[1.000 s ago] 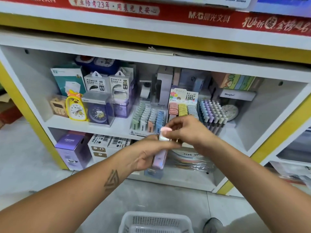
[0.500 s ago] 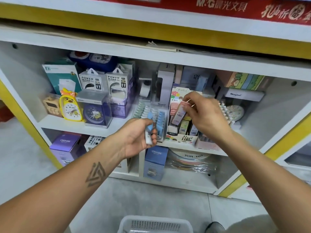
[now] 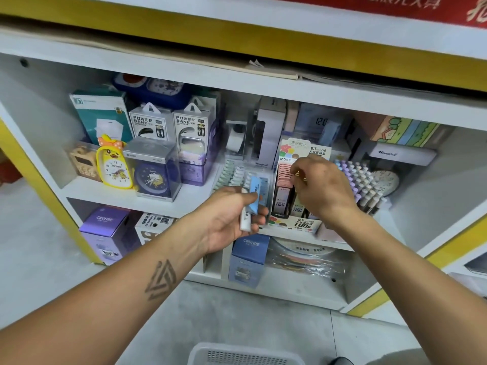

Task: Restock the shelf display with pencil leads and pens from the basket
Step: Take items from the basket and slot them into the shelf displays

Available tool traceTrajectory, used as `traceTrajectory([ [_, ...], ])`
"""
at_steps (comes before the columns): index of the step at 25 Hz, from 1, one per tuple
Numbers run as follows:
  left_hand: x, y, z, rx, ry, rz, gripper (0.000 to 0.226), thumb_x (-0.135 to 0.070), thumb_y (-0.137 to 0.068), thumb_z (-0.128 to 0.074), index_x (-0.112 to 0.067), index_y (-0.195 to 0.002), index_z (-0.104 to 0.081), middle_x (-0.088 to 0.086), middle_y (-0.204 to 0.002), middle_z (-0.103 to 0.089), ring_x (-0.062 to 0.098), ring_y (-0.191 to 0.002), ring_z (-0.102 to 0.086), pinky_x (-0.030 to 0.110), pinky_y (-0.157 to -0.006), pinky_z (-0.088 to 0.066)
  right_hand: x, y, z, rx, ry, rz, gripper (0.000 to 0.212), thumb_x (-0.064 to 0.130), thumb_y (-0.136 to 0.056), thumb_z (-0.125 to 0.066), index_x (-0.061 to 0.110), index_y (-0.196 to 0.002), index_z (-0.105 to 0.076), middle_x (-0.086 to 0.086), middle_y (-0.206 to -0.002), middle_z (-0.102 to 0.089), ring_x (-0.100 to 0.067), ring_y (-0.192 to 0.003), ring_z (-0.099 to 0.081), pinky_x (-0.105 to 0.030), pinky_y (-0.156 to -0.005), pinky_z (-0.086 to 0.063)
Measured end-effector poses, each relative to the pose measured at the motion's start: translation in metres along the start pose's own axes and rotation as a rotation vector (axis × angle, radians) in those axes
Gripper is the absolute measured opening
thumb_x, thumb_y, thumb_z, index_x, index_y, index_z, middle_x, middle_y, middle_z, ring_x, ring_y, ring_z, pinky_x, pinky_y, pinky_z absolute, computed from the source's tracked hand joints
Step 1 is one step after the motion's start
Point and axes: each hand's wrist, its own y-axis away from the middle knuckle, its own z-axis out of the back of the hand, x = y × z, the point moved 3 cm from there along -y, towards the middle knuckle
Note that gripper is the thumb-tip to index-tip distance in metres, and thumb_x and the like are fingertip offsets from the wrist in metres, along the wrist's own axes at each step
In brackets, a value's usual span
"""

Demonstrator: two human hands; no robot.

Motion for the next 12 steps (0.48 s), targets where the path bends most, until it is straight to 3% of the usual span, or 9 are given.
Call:
traceTrajectory([
  [6, 0.003, 0.003, -0.003, 0.002, 0.072, -0.016, 0.015, -0.005, -0.092, -0.065, -0.005, -0.105, -0.059, 0.02, -0.081, -0.069, 0.03, -0.063, -0.071, 0.025, -0.046, -0.051, 0.008, 0.0, 0.0, -0.004, -0.182, -0.043, 0.014, 0.011, -0.093, -0.058, 0.014, -0.098, -0.072, 0.0, -0.096, -0.069, -0.019, -0.089, -0.062, -0.034, -0.08, -0.052],
  [10, 0.001, 0.003, -0.002, -0.008, 0.001, -0.063, 0.021, -0.01, -0.088, -0.07, -0.005, -0.109, -0.065, 0.019, -0.089, -0.074, 0.023, -0.058, -0.069, 0.022, -0.044, -0.048, 0.021, 0.003, -0.004, 0.199, -0.815, -0.263, 0.008, 0.018, -0.092, -0.071, 0.011, -0.095, -0.075, 0.0, -0.077, -0.07, -0.007, -0.061, -0.06, -0.02, -0.055, -0.048],
  [12, 0.0, 0.002, 0.0, -0.024, -0.023, -0.083, 0.023, -0.009, -0.088, -0.07, -0.005, -0.11, -0.066, 0.017, -0.087, -0.074, 0.018, -0.052, -0.062, 0.02, -0.042, -0.042, 0.024, 0.004, -0.005, 0.271, -0.956, -0.31, 0.012, 0.015, -0.088, -0.075, 0.006, -0.097, -0.073, -0.006, -0.073, -0.07, -0.011, -0.054, -0.058, -0.021, -0.049, -0.045],
])
